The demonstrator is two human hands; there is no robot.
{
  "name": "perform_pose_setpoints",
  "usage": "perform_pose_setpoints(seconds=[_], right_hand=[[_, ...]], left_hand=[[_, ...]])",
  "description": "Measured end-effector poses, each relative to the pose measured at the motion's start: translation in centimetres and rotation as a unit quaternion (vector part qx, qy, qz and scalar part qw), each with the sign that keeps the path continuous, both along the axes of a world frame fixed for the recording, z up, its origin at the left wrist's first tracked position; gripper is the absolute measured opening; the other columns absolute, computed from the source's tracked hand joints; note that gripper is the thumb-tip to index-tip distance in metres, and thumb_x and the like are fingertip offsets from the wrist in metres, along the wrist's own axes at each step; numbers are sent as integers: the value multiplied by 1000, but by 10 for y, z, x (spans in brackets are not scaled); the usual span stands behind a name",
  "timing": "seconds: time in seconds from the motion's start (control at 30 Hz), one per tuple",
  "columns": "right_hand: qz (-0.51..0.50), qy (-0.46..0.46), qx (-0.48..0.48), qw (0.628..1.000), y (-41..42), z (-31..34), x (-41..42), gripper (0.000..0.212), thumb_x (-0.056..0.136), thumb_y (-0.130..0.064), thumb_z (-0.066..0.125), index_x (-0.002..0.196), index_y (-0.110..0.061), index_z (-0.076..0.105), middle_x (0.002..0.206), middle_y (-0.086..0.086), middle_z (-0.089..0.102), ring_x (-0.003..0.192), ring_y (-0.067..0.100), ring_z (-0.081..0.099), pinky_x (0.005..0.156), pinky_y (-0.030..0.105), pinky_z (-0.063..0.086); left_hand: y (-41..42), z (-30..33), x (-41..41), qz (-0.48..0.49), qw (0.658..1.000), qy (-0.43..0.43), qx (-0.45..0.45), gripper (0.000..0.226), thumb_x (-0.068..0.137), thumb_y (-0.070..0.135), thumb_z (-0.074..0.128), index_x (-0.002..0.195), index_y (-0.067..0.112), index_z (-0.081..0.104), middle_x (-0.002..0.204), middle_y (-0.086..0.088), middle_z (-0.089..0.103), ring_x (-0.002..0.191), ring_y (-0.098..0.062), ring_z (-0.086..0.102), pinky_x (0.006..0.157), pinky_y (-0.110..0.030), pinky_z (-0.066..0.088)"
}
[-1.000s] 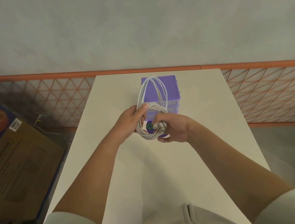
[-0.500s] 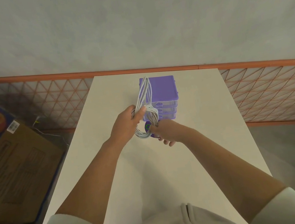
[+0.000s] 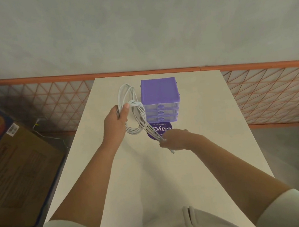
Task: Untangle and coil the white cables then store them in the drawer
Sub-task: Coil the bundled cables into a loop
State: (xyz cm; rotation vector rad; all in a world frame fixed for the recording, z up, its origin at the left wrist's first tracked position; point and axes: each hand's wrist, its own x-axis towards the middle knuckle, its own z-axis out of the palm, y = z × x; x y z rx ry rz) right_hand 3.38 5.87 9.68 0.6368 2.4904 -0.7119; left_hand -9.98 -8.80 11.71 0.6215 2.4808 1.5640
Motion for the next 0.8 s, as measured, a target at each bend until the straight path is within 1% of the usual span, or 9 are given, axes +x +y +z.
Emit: perform_pose_setpoints(seconds=[0.13, 0.2, 0.27, 0.3, 0.4, 0.5, 0.63, 0.73, 0.8], right_hand=[[-169, 175, -229, 943, -9, 8, -14, 73, 84, -20, 65, 145, -25, 27, 104, 10, 69, 93, 25, 65, 89, 41, 50], [-187, 196, -316, 909, -12, 15, -17, 53, 90, -13, 61, 137, -21, 37, 74, 7, 64, 56, 12, 63, 68, 37, 56], [-166, 183, -290, 924, -16, 22, -14, 14, 99, -26, 52, 109, -17, 51, 61, 1, 47, 32, 5, 43, 50, 27, 50], [-153, 186, -253, 937, -16, 25, -12, 22, 101, -37, 47, 97, -15, 51, 60, -1, 43, 28, 4, 37, 43, 21, 44], [-154, 229, -226, 934, -18, 25, -4, 36, 101, -47, 42, 82, -17, 50, 63, -4, 45, 41, 2, 44, 41, 16, 37], [-154, 260, -197, 933, -20, 6, 6, 28, 102, -42, 41, 83, -25, 52, 81, -8, 58, 75, 17, 53, 65, 27, 43], [-132, 219, -112, 960, -16, -13, 12, 33, 103, -47, 32, 93, -24, 53, 92, -2, 68, 81, 24, 60, 75, 40, 50], [-165, 212, -208, 940, -14, -7, 2, 15, 100, -32, 46, 97, -22, 57, 88, -3, 70, 79, 18, 60, 82, 36, 51], [-234, 260, -338, 874, -15, 5, -4, 17, 95, -20, 57, 112, -16, 56, 86, 0, 68, 74, 16, 62, 72, 24, 54]], left_hand=[[9, 1, 8, -19, 1000, 12, 9, 50, 98, 47, 49, 84, -1, 53, 68, -8, 54, 62, -17, 50, 60, -26, 39], [13, 1, 10, -20, 999, 30, 11, 50, 98, 49, 49, 83, 1, 52, 70, -15, 56, 63, -22, 52, 61, -31, 42], [15, 2, 9, -9, 998, 57, 1, 48, 97, 51, 49, 81, 6, 52, 69, -13, 58, 66, -27, 57, 64, -39, 47], [14, 2, 6, 0, 997, 72, -6, 47, 97, 52, 48, 81, 8, 52, 69, -10, 59, 68, -28, 59, 65, -41, 48], [7, 7, -8, 60, 993, 97, -9, 53, 98, 55, 43, 84, 5, 54, 74, -11, 61, 72, -31, 60, 69, -46, 50], [-1, 15, -27, 108, 991, 82, 6, 59, 98, 57, 41, 89, 1, 55, 80, -15, 63, 79, -33, 59, 76, -48, 50], [2, 22, -23, 87, 994, 68, 17, 60, 98, 53, 45, 88, -5, 54, 79, -18, 61, 74, -29, 57, 69, -37, 45], [8, 22, -9, 55, 998, -6, 43, 52, 96, 53, 51, 81, 3, 54, 72, -6, 55, 67, -17, 52, 60, -25, 39], [11, 21, -3, 17, 997, -53, 62, 44, 93, 52, 55, 77, 11, 54, 69, 1, 54, 61, -9, 53, 57, -20, 44]])
